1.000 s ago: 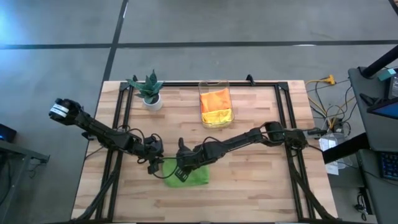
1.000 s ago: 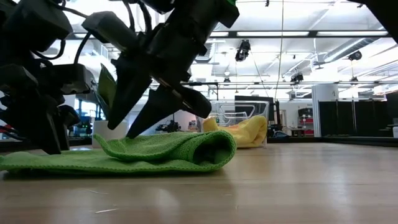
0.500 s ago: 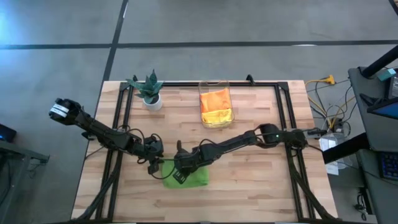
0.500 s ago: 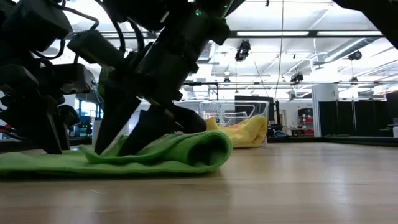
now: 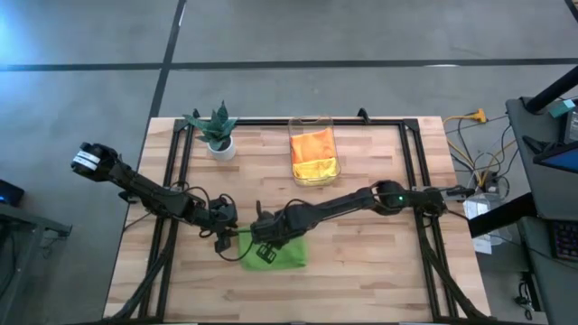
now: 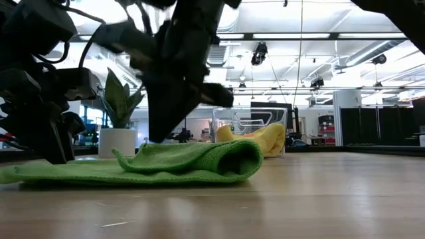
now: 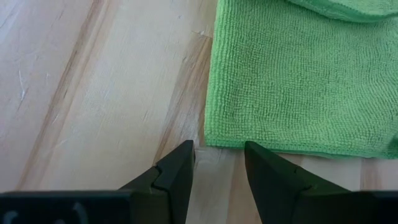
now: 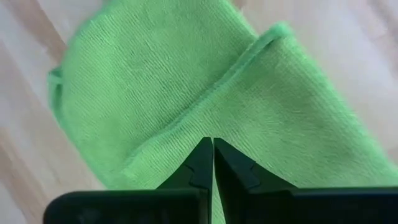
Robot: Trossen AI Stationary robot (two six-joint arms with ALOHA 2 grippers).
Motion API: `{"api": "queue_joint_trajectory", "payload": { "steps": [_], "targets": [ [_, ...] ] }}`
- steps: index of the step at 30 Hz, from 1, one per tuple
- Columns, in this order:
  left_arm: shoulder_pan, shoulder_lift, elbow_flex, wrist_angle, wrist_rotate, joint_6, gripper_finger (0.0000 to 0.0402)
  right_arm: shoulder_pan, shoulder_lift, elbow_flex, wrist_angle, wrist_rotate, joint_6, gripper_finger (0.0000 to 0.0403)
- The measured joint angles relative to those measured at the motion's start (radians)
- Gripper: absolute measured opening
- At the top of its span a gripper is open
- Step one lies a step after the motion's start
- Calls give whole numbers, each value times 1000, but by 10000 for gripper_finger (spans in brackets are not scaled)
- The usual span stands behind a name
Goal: Fold microfiber towels
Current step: Fold the green towel
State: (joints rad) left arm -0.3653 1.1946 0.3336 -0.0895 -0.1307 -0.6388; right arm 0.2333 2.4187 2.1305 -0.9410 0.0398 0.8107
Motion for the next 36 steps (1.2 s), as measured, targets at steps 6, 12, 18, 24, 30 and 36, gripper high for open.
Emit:
{"api": "queue_joint_trajectory", "payload": {
  "steps": [6, 12, 18, 24, 30, 36],
  "targets": [
    [0, 0, 0, 0, -2, 0, 131, 10, -2, 45, 40, -12, -9, 9],
    [0, 0, 0, 0, -2, 0, 131, 15, 25, 42, 72, -118, 139, 74],
    [0, 0, -1, 0, -3, 2, 131, 9, 47, 39, 42, -118, 200, 169],
    [0, 0, -2, 0, -3, 21, 131, -1, 52, 20, 91, -118, 227, 199],
    [0, 0, -2, 0, -3, 27, 131, -8, 52, -20, 89, -118, 272, 174],
    [0, 0, -2, 0, -4, 27, 131, -7, 51, -28, 82, -124, 264, 66]
  ]
}}
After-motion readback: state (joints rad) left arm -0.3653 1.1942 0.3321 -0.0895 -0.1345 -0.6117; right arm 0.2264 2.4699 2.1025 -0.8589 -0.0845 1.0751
